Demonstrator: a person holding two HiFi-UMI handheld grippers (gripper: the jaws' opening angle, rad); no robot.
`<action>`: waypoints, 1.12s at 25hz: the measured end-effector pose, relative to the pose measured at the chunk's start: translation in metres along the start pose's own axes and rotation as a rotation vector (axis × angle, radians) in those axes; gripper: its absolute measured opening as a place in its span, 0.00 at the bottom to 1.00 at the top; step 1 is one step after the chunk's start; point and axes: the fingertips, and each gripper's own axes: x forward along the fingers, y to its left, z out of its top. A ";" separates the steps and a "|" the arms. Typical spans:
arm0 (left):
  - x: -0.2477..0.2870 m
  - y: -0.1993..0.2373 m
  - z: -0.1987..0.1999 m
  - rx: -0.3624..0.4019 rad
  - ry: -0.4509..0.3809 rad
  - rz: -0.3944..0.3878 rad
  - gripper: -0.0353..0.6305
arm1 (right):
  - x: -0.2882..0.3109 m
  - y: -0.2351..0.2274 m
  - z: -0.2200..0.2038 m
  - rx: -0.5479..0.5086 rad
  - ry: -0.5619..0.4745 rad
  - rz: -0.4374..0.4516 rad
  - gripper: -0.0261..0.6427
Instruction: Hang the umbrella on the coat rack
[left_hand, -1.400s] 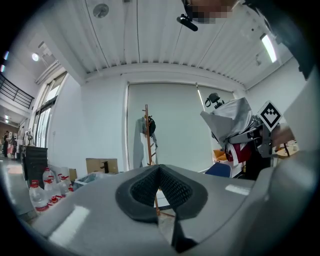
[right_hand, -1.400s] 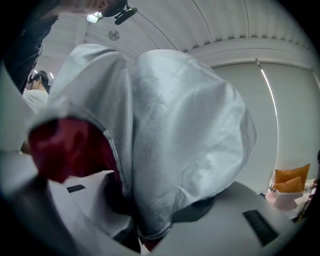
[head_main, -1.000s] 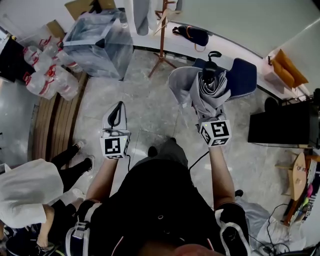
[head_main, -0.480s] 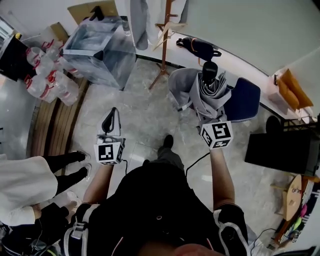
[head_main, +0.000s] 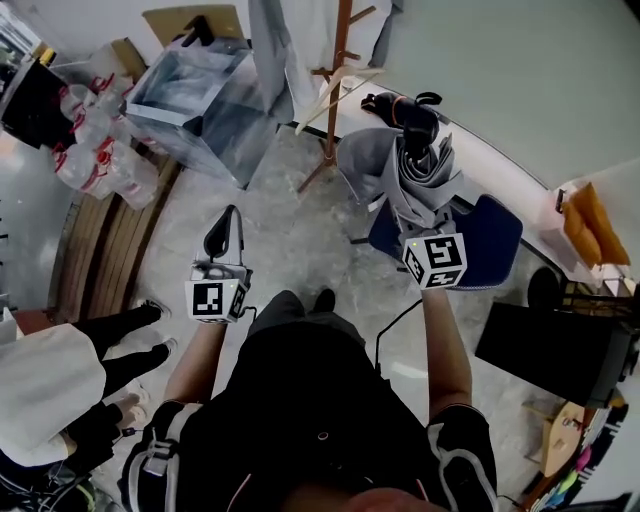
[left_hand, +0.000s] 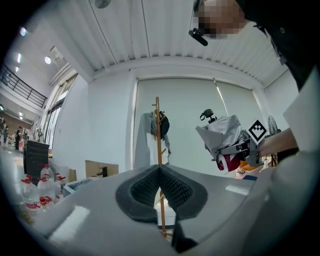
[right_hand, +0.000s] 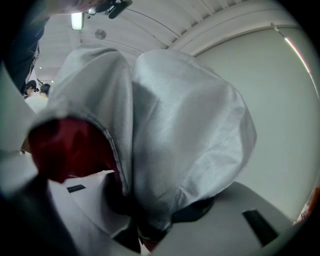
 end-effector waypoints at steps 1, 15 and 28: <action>0.009 0.001 0.000 -0.001 0.000 -0.002 0.05 | 0.007 -0.006 0.000 -0.002 0.002 0.001 0.25; 0.140 0.016 -0.005 -0.028 0.012 -0.188 0.05 | 0.122 -0.070 0.003 0.036 0.019 -0.079 0.25; 0.226 -0.015 -0.006 -0.034 -0.001 -0.418 0.05 | 0.194 -0.110 -0.022 0.008 0.103 -0.075 0.25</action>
